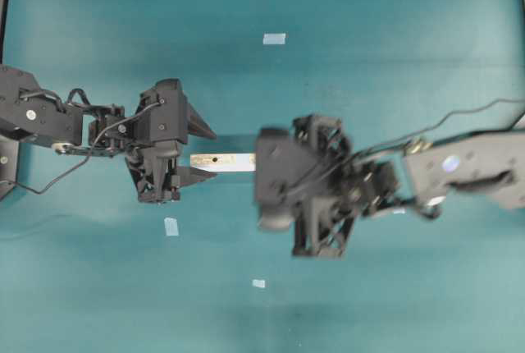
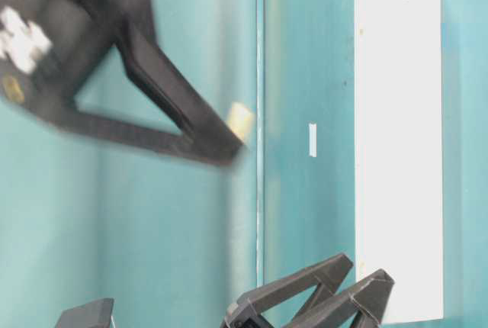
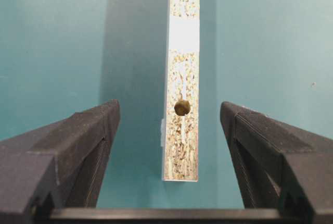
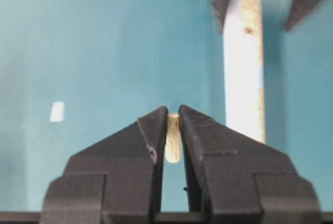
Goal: Move the wooden board into place and insert the rod into its hole.
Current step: 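Close the right gripper on the dowel and lift it, then carry the dowel with the right gripper to the board's right-end hole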
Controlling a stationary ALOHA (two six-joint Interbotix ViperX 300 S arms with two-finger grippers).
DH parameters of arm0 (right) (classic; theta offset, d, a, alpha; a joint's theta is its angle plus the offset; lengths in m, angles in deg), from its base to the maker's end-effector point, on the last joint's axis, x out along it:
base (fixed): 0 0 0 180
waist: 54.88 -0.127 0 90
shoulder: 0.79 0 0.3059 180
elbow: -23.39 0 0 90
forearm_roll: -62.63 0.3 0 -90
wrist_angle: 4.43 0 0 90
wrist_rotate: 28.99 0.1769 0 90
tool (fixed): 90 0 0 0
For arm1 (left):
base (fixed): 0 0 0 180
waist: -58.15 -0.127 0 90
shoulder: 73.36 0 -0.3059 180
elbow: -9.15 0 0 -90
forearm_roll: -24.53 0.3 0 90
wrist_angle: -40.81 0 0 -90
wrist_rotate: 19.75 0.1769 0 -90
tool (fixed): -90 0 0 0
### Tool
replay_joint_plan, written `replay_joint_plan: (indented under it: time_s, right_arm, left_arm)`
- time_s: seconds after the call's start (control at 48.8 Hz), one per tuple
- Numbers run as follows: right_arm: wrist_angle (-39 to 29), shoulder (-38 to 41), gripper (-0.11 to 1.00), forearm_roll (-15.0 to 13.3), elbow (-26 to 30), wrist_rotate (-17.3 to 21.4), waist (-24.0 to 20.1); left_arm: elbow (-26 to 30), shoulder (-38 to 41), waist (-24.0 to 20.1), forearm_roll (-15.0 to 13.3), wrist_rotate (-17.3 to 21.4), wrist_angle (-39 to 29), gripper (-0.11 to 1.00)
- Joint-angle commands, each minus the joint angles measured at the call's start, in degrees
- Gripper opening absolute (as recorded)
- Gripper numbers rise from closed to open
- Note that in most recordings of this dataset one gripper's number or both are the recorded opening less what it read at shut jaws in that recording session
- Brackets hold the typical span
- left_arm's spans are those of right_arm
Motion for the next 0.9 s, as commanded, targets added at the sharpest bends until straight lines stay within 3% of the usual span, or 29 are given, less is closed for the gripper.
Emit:
replay_joint_plan:
  time_s: [0.0, 0.308, 0.533, 0.882]
  right_arm:
    - [5.45, -4.48, 0.1, -0.18, -3.87, -0.09, 2.02]
    - [38.67, -9.67, 0.1, -0.18, -22.85, -0.09, 6.77]
    - [49.48, -9.49, 0.1, -0.18, -28.83, -0.44, 9.23]
    - [71.89, -7.29, 0.1, 0.97, -38.5, -7.21, 15.56]
  left_arm:
    - [0.79, -0.62, -0.09, 0.0, -0.44, 0.18, 0.76]
    - [0.97, -0.62, -0.09, -0.09, -0.53, -0.09, 0.76]
    - [1.23, -0.62, -0.44, -0.09, -0.62, 0.0, 0.76]
    - [1.41, -0.62, -0.97, -0.09, -0.62, -0.88, 0.76]
